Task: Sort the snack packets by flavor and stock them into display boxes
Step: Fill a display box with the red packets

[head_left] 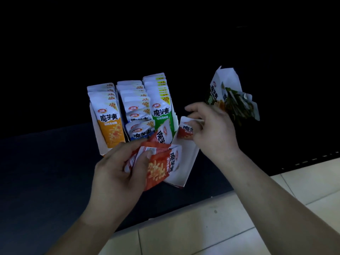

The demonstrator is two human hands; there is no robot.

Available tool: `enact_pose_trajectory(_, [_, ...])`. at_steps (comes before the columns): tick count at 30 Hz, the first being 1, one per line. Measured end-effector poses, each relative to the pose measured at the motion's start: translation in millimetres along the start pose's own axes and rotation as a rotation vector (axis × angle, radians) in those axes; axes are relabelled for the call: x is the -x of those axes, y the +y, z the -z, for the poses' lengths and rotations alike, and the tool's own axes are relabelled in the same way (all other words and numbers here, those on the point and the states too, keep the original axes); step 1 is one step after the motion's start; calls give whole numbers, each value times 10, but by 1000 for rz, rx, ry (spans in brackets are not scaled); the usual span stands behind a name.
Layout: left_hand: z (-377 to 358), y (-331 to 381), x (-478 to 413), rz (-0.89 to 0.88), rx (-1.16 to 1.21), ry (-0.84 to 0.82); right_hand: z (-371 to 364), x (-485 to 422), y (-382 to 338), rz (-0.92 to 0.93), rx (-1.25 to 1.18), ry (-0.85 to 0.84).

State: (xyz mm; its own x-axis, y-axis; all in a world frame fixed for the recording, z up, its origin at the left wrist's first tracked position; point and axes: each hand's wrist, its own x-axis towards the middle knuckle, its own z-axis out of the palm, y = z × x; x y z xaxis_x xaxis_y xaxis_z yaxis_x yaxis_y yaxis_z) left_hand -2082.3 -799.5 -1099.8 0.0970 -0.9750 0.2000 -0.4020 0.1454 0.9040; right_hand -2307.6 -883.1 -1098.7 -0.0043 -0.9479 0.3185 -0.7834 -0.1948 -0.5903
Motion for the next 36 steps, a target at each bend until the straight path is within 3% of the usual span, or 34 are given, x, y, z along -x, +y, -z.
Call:
enact_pose_trajectory(4, [7,130,-34,113,194,67,-132,-116,141,-25,52,-8])
enact_pose_trajectory(7, [-23,167,-14,174,256,48,-139,-23,248,-170,41,61])
enact_pose_trajectory(9, [-35,164,12,199,246,44,-158,88,261,-386,-117,90])
enact_pose_trajectory(12, [-36,155,19,264,306,68,-224,202,230,-710,-555,69])
enact_pose_trajectory(14, [-12,158,4,296,330,85,-224,189,226,-718,-643,40])
enact_pose_trajectory(22, [141,129,-65,330,388,185,-69,22,289,-500,-558,-139])
enact_pose_trajectory(26, [114,146,-45,328,388,147,-118,116,161,-416,-518,-244])
enact_pose_trajectory(28, [98,134,-20,345,394,127,-240,182,68,-466,-586,-280])
enact_pose_trajectory(32, [141,90,-1,361,387,144,-276,183,25,-688,-819,-123])
enact_pose_trajectory(36, [138,115,-27,366,412,147,-28,318,-131,-780,-825,7])
